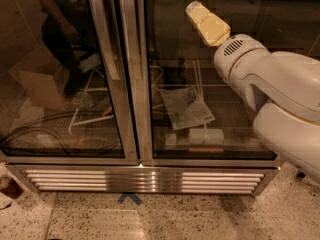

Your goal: Place 7up can into top drawer

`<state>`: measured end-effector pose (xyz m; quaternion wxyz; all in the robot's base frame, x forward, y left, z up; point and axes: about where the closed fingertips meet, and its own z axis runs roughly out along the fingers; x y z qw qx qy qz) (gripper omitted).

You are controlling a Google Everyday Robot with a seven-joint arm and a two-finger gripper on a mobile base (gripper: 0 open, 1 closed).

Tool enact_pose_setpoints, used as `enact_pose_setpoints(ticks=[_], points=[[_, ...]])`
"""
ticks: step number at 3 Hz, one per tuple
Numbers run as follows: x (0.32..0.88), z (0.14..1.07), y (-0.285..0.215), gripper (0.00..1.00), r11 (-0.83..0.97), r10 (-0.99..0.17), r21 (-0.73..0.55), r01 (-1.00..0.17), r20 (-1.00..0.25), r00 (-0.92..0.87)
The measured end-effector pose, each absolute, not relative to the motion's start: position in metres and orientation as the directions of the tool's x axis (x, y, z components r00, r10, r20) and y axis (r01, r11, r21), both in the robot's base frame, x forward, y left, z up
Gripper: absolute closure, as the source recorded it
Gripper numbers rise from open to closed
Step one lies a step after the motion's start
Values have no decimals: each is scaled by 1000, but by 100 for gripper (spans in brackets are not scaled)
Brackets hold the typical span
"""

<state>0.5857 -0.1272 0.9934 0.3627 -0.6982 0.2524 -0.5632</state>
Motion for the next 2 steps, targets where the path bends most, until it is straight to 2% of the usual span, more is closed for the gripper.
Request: enact_pose_setpoints(ticks=[2], points=[[581, 999, -114, 0, -571, -771, -816, 91, 571, 283]])
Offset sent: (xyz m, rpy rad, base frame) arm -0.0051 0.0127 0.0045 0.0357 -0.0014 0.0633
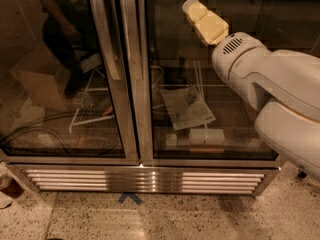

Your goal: Place 7up can into top drawer

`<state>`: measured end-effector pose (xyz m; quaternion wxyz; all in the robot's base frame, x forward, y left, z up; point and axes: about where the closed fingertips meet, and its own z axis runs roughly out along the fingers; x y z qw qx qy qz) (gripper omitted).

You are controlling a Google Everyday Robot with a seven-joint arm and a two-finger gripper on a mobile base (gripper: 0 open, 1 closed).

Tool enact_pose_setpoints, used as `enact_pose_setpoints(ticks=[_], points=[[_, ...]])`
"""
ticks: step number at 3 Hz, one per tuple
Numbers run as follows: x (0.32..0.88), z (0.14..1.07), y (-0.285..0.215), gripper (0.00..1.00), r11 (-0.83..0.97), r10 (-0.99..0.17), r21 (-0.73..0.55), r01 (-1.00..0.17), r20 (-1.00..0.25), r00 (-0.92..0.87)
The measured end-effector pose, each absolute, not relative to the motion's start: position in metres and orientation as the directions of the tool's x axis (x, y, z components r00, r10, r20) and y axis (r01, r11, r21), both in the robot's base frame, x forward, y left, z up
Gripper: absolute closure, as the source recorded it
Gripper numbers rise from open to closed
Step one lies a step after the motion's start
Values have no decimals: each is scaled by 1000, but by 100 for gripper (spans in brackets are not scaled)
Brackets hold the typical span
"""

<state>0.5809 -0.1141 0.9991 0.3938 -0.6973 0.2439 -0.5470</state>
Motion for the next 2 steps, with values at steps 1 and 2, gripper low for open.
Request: enact_pose_setpoints(ticks=[1, 2], points=[[582, 999, -113, 0, -545, -789, -834, 82, 544, 286], [584, 1000, -108, 0, -448, -821, -888, 107, 456, 343]])
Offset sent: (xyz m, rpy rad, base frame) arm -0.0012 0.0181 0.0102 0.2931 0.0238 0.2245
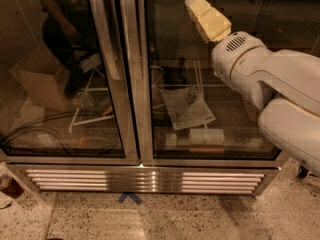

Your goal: Place 7up can into top drawer

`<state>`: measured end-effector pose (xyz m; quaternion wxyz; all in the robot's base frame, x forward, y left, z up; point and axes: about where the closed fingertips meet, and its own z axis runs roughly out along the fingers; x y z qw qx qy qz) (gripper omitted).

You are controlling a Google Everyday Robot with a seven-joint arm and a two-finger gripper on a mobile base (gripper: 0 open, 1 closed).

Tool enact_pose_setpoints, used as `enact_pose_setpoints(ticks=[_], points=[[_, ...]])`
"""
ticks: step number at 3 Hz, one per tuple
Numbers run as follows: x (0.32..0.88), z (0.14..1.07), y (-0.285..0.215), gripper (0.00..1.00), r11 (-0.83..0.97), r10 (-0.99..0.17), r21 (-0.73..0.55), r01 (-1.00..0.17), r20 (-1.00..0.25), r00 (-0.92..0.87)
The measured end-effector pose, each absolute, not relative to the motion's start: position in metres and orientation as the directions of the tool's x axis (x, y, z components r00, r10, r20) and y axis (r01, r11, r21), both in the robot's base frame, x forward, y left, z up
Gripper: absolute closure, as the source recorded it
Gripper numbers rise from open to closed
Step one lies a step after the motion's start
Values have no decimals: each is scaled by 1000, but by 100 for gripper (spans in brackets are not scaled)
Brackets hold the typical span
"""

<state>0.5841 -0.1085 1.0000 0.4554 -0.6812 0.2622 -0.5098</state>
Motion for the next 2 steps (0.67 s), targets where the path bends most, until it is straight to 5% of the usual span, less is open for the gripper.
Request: enact_pose_setpoints(ticks=[2], points=[[575, 1012, -79, 0, -290, -804, -937, 196, 350, 480]])
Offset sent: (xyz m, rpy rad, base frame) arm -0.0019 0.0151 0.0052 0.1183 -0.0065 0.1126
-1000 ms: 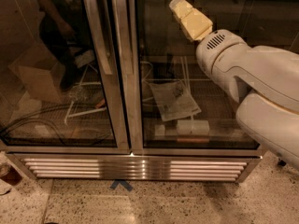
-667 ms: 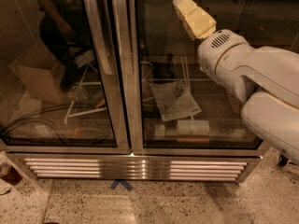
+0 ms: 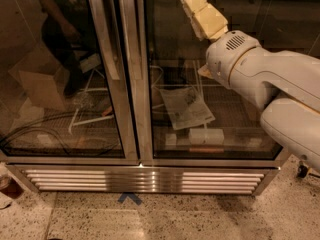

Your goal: Place 7up can into top drawer

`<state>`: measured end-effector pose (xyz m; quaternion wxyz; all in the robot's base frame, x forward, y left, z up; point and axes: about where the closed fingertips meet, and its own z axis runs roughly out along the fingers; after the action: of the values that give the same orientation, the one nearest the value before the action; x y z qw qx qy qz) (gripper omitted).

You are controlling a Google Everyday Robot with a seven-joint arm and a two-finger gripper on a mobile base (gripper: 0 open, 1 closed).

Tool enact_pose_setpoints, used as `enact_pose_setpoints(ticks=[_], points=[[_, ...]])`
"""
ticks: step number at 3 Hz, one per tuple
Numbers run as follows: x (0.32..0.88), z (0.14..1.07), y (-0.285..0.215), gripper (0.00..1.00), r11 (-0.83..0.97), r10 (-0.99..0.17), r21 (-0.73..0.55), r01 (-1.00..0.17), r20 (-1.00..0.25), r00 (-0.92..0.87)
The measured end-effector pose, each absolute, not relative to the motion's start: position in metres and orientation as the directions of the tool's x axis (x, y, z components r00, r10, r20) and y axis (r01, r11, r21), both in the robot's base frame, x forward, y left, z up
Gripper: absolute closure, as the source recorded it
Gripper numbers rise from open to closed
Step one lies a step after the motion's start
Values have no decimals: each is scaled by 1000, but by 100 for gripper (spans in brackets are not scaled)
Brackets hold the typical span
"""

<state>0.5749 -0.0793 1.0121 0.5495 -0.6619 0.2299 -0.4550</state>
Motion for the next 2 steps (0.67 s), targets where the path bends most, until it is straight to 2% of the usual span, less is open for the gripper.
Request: enact_pose_setpoints(ticks=[2], points=[[580, 1012, -70, 0, -238, -762, -946, 221, 323, 562]])
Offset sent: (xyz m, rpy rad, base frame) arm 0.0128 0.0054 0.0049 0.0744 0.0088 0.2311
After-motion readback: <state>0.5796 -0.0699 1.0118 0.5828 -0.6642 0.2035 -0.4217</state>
